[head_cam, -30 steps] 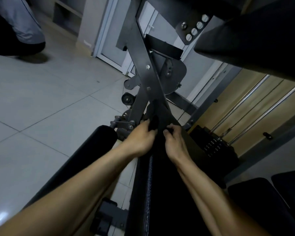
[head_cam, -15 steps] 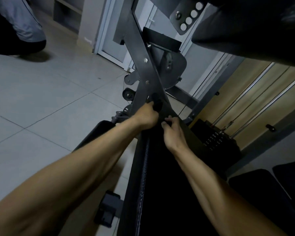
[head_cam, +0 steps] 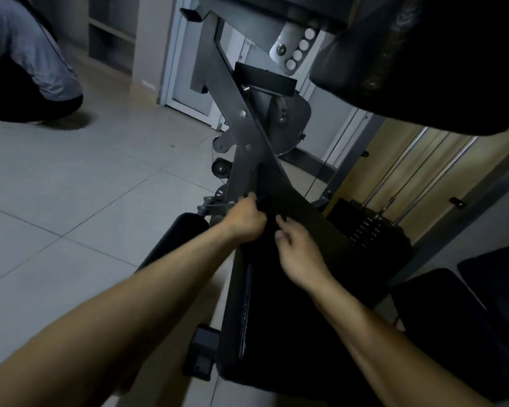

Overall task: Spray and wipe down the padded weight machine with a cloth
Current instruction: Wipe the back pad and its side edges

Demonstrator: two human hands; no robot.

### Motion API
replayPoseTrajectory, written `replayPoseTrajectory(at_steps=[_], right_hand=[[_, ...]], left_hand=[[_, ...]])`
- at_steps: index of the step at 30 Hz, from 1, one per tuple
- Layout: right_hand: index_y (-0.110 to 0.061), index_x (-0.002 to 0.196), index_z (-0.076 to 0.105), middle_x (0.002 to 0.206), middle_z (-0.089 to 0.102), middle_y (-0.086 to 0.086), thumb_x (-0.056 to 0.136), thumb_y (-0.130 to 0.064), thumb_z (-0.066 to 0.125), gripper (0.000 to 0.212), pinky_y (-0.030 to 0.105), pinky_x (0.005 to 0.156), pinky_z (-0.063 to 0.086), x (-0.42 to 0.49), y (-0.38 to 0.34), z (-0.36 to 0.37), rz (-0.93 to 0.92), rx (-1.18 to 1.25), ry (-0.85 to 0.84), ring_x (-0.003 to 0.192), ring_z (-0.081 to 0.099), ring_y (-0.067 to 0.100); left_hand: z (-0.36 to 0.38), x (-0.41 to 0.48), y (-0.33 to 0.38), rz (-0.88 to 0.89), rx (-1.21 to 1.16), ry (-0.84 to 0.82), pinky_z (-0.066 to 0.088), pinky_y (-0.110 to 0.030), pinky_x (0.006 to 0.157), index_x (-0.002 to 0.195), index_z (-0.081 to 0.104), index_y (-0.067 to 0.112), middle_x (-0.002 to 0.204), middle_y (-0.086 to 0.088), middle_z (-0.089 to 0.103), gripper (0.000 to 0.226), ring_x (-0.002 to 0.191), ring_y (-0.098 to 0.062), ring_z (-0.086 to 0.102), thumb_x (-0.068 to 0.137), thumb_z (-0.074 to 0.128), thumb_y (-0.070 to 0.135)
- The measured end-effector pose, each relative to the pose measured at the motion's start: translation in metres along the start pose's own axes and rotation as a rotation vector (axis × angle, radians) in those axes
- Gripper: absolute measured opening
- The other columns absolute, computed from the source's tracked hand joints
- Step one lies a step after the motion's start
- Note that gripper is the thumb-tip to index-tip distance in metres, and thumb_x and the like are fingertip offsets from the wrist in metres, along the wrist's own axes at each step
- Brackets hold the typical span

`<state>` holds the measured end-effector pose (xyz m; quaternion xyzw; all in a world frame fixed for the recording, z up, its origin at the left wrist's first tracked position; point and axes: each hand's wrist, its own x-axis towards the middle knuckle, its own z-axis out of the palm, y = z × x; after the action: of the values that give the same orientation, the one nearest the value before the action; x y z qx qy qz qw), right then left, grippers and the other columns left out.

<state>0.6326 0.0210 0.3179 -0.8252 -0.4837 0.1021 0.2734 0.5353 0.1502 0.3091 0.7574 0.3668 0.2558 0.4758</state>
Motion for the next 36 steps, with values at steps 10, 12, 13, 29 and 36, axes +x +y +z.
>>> replayPoseTrajectory(at_steps=[10, 12, 13, 29, 36], right_hand=[[-0.045, 0.161, 0.016, 0.173, 0.002, -0.011, 0.112, -0.042, 0.024, 0.05, 0.049, 0.127, -0.002, -0.039, -0.003, 0.014, 0.0, -0.096, -0.071, 0.159, -0.004, 0.014], [-0.041, 0.162, 0.017, 0.173, 0.003, -0.008, 0.112, -0.041, 0.024, 0.05, 0.051, 0.128, 0.0, -0.03, -0.006, 0.015, 0.036, -0.106, -0.065, 0.159, -0.002, 0.016], [-0.04, 0.163, 0.018, 0.173, 0.003, -0.007, 0.112, -0.04, 0.024, 0.051, 0.052, 0.128, 0.001, -0.027, -0.008, 0.014, 0.052, -0.105, -0.069, 0.16, -0.001, 0.018], [-0.036, 0.162, 0.028, 0.173, 0.012, -0.004, 0.112, -0.035, 0.03, 0.05, 0.051, 0.128, 0.004, -0.022, -0.01, 0.016, 0.072, -0.03, -0.006, 0.16, 0.005, 0.02], [-0.035, 0.161, 0.03, 0.172, 0.015, -0.004, 0.111, -0.037, 0.033, 0.05, 0.051, 0.128, 0.008, -0.018, -0.004, 0.02, 0.077, 0.005, 0.021, 0.159, 0.008, 0.02]], left_hand=[[0.001, -0.006, -0.002, 0.046, -0.113, -0.017, 0.051, -0.044, 0.101, 0.128, 0.059, 0.008, 0.122, -0.015, 0.067, 0.032, 0.113, -0.031, 0.063, 0.097, 0.052, 0.012], [0.002, -0.034, -0.005, 0.085, -0.149, -0.02, 0.05, -0.042, 0.102, 0.133, 0.058, 0.011, 0.124, -0.013, 0.066, 0.036, 0.115, -0.029, 0.062, 0.097, 0.052, 0.008], [0.001, -0.051, -0.007, 0.109, -0.164, -0.02, 0.05, -0.043, 0.103, 0.136, 0.058, 0.013, 0.126, -0.012, 0.066, 0.039, 0.116, -0.029, 0.063, 0.097, 0.053, 0.007], [-0.015, -0.079, 0.003, -0.002, -0.116, -0.095, 0.054, -0.046, 0.096, 0.12, 0.063, 0.01, 0.113, -0.015, 0.07, 0.029, 0.108, -0.033, 0.066, 0.093, 0.054, 0.016], [-0.021, -0.206, -0.016, 0.236, -0.204, -0.062, 0.05, -0.029, 0.094, 0.141, 0.053, 0.029, 0.126, 0.005, 0.063, 0.05, 0.113, -0.008, 0.06, 0.098, 0.049, 0.002]])
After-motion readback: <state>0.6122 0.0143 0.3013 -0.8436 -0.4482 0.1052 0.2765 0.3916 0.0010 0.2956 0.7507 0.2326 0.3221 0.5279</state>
